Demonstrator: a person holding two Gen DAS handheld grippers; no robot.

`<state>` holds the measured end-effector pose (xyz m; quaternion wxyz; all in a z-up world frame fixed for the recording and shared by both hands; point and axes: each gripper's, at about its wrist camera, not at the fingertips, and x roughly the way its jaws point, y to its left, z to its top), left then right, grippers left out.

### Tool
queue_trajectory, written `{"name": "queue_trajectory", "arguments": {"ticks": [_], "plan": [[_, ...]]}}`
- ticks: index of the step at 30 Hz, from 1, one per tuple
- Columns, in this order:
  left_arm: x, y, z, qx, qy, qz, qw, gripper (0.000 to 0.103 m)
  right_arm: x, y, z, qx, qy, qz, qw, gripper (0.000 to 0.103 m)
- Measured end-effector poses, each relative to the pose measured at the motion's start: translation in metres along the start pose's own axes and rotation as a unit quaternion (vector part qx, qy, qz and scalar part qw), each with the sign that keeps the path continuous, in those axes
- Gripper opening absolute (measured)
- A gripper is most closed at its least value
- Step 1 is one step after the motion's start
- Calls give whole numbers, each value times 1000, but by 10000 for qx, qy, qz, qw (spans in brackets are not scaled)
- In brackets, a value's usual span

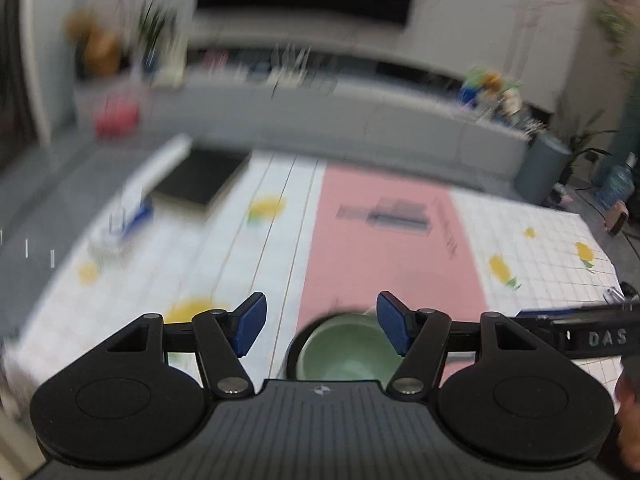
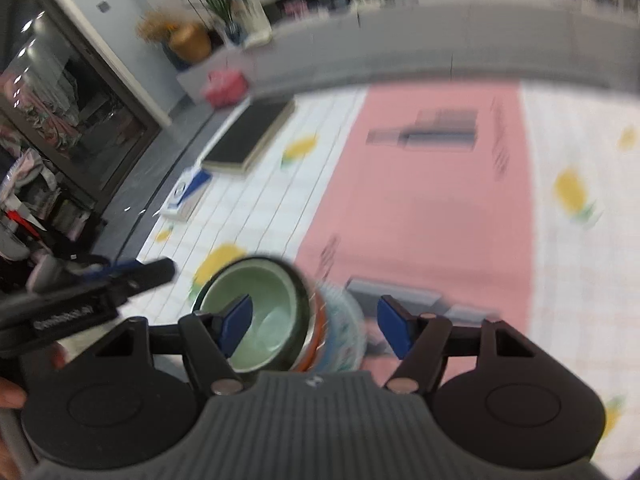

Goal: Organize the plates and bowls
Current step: 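Open the right tool to release the bowls and pull both tools back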

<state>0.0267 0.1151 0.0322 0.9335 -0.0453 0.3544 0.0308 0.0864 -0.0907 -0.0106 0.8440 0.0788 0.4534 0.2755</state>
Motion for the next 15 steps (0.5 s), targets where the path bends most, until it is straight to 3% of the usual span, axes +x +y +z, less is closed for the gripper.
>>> {"name": "queue_trajectory", "arguments": {"ticks": [6,10,15], "plan": [[-49,-57,4,744,-900,-205,9929,86,-74,-2,-7,-641,-1056,-640,9903,78],[-65,-80,-6,777,-1048,-340,9909,87,-106,-7,-23,-814,-1434,-977,9815,81],[-72,-98,-30,913,-1145,-158,9891,87,-130,-17,-51,-796,-1610,-1256,9757,81]]}}
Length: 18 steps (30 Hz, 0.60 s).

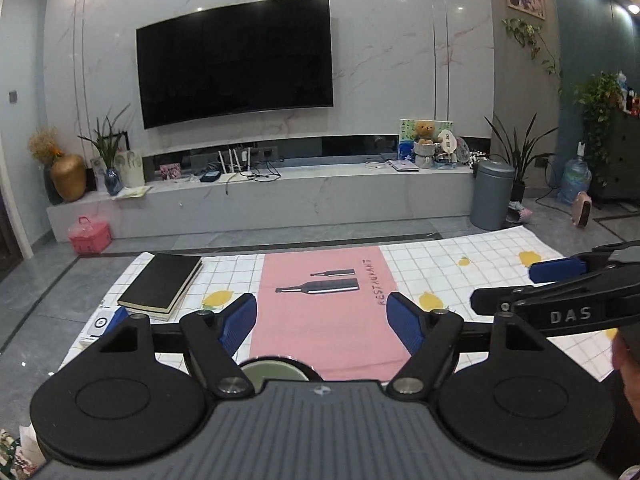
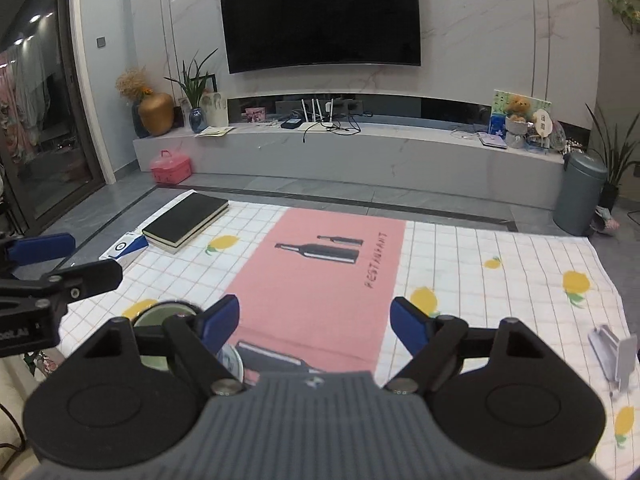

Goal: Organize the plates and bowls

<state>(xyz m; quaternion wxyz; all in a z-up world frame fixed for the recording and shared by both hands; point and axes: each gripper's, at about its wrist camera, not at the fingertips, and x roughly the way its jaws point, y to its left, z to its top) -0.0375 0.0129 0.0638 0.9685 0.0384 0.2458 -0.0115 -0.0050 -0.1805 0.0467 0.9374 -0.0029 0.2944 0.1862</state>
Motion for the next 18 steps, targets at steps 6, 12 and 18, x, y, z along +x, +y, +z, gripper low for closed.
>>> {"name": "queue_trajectory", "arguments": {"ticks": [6,12,18], "plan": [[-6,-7,-32,-185,188,-33,9996,87,-19,3,-33,178,-98,-81,9998,88],[2,-3,-60,-399,711,-44,9967,87,-19,15,-68,67,-138,-412,9990,90],[11,-2,-82,-513,1168,-21,9918,87,-11,15,-83,119,135,-527,9984,90]]}}
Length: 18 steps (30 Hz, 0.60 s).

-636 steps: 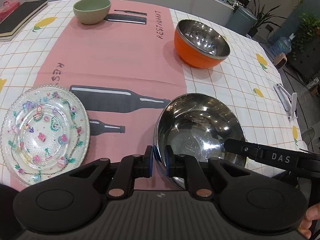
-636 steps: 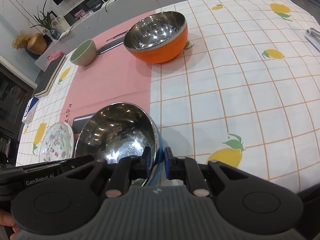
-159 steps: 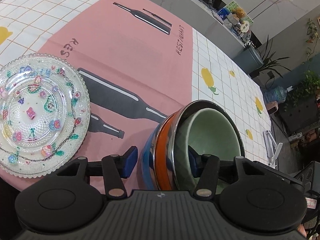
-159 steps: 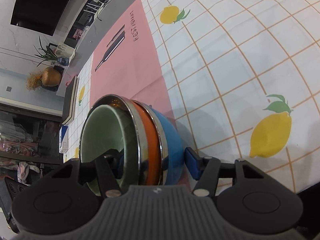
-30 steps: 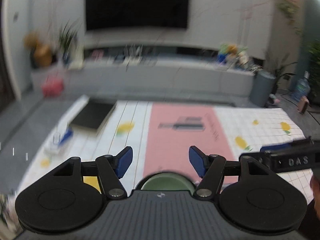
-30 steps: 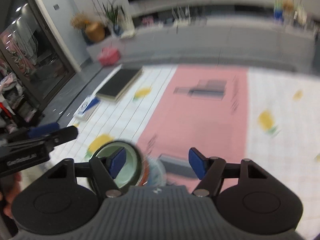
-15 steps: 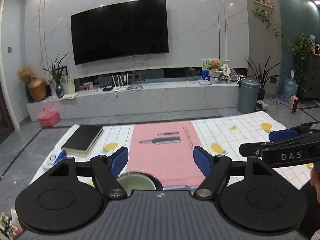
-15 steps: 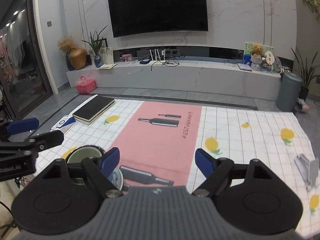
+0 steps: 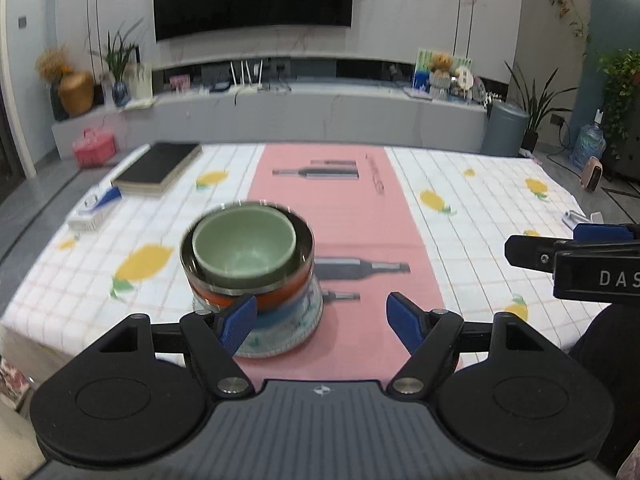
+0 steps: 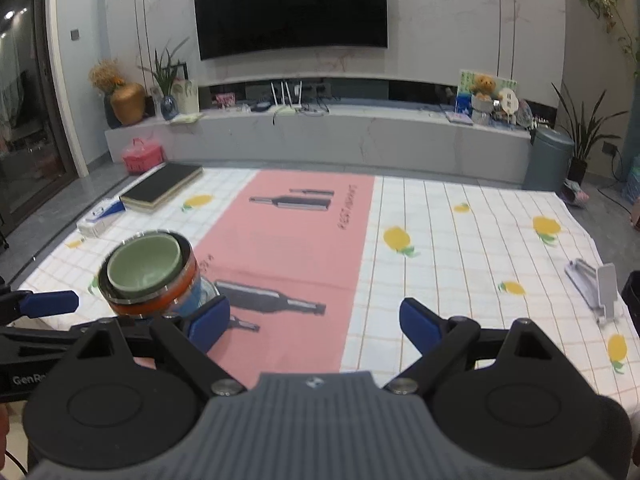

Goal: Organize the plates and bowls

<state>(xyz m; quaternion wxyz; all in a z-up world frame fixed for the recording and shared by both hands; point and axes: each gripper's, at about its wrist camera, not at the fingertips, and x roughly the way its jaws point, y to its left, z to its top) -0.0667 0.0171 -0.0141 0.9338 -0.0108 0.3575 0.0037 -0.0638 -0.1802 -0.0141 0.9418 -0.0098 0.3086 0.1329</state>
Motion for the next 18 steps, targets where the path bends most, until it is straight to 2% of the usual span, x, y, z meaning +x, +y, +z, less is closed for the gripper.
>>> {"name": "queue_trajectory", "arguments": {"ticks": [5,10,18], "plan": [[5,-1,-9,-14,64,-25,10000,87,7,-2,-10,140,160,-140,9997,90],[6,-4,-11,-10,52,-18,10000,87,13,-2,-17,273,352,-111,9989,90],[8,-4,-9,-18,56,2,10000,87,15,1,-18,229,420,-56,9988,90]]}}
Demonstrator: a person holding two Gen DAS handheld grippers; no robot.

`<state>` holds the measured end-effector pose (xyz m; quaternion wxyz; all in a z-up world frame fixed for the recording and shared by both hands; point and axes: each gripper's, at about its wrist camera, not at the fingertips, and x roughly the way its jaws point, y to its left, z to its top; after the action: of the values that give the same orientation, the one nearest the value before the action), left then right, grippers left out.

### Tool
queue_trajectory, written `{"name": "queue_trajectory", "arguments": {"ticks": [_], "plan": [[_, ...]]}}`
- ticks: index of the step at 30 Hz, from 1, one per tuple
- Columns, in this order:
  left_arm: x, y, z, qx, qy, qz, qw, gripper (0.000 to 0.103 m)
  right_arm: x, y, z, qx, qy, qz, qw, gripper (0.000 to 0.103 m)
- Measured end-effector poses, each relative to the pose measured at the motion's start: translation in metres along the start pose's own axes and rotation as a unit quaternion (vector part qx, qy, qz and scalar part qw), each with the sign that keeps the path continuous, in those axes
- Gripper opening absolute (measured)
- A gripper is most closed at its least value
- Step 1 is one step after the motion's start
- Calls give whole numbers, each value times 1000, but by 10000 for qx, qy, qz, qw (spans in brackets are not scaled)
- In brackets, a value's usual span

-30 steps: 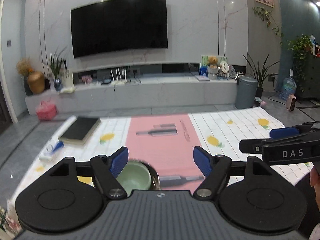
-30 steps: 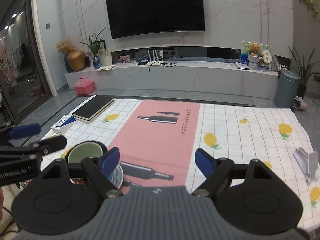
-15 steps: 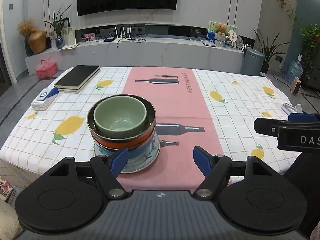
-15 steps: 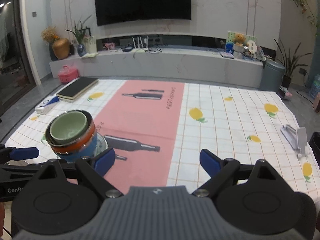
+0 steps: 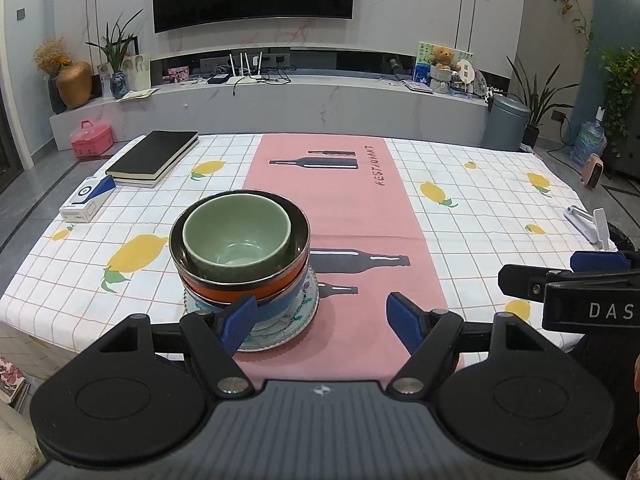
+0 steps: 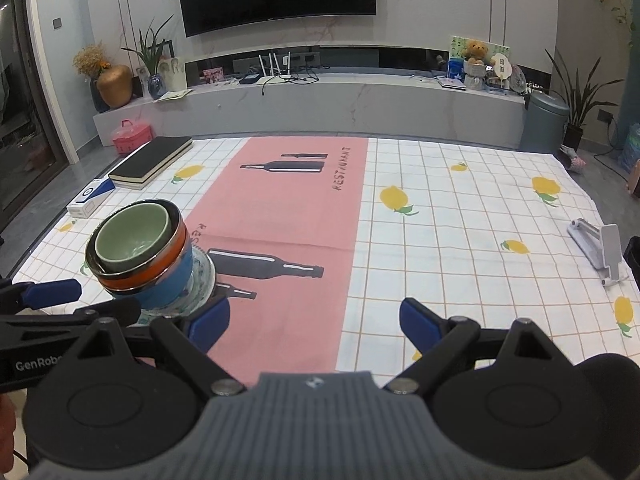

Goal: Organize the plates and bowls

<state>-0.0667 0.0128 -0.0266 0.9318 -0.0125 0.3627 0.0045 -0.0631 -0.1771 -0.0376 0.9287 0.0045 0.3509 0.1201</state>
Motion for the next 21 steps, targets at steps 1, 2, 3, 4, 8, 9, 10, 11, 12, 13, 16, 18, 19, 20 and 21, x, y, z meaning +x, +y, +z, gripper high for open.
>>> {"name": "queue_trajectory", "arguments": {"ticks": [1,2,3,4,8,9,10,11,12,13,16,18,19,20,21], "plan": [[0,0,0,-6,2,0,10000,87,1,-1,1,0,9,0,10000,90],[0,1,0,-14,2,-5,10000,87,1,0,1,-3,10,3,10000,90],[0,1,0,-20,3,-11,10000,87,0,0,1,-11,6,10,10000,90],[0,1,0,-12,2,0,10000,87,0,0,2,-17,2,12,10000,90],[-1,2,0,-1,-32,-12,10000,87,-1,-1,3,-17,-5,-4,10000,90],[-2,2,0,3,-39,-10,10000,87,-1,-1,4,-17,-8,-3,10000,90],[-2,1,0,8,-45,-8,10000,87,-2,-1,4,-20,-13,-1,10000,90],[-3,1,0,13,-49,-6,10000,87,-2,0,4,-26,-19,0,10000,90],[-3,1,0,16,-50,-4,10000,87,-3,0,4,-32,-25,1,10000,90],[-3,1,0,17,-52,-3,10000,87,-3,0,4,-35,-30,4,10000,90],[-3,1,0,7,-53,-4,10000,87,-4,1,4,-42,-45,7,10000,90],[-3,1,0,8,-49,-5,10000,87,-4,0,3,-42,-56,8,10000,90],[-3,1,0,13,-49,-6,10000,87,-4,0,3,-44,-56,7,10000,90],[-3,1,0,16,-54,-5,10000,87,-4,0,4,-44,-58,10,10000,90],[-3,1,0,14,-56,-1,10000,87,-4,0,4,-43,-60,11,10000,90]]}}
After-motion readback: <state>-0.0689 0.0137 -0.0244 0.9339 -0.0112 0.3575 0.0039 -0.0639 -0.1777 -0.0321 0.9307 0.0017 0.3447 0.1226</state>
